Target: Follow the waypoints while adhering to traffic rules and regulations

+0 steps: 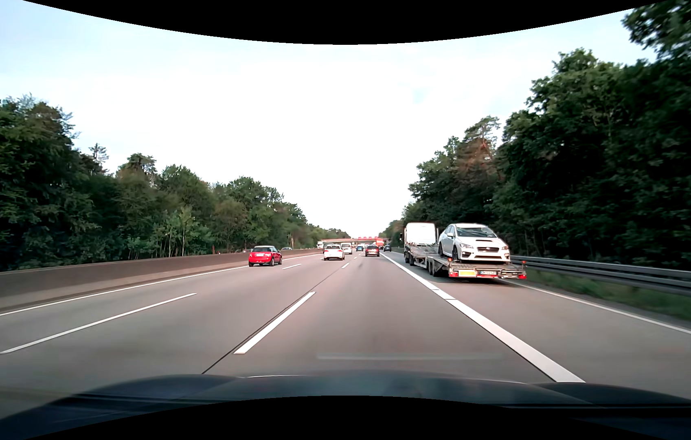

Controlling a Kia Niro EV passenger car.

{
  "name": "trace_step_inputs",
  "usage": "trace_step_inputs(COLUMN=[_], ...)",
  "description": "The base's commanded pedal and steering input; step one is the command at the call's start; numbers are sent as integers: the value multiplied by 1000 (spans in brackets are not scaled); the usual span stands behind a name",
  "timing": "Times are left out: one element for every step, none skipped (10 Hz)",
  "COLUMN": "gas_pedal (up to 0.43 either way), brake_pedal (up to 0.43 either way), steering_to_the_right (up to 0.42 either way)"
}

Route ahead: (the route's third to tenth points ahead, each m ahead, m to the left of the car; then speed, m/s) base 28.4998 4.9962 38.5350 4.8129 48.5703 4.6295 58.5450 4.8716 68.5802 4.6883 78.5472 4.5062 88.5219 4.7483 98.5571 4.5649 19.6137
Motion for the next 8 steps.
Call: trace_step_inputs(gas_pedal=[138, 118, 79, 28, 0, 0, 0, 0], brake_pedal=[0, 0, 0, 0, 0, 0, 0, 0], steering_to_the_right=[-4, -4, -4, -4, -4, -4, -4, -4])
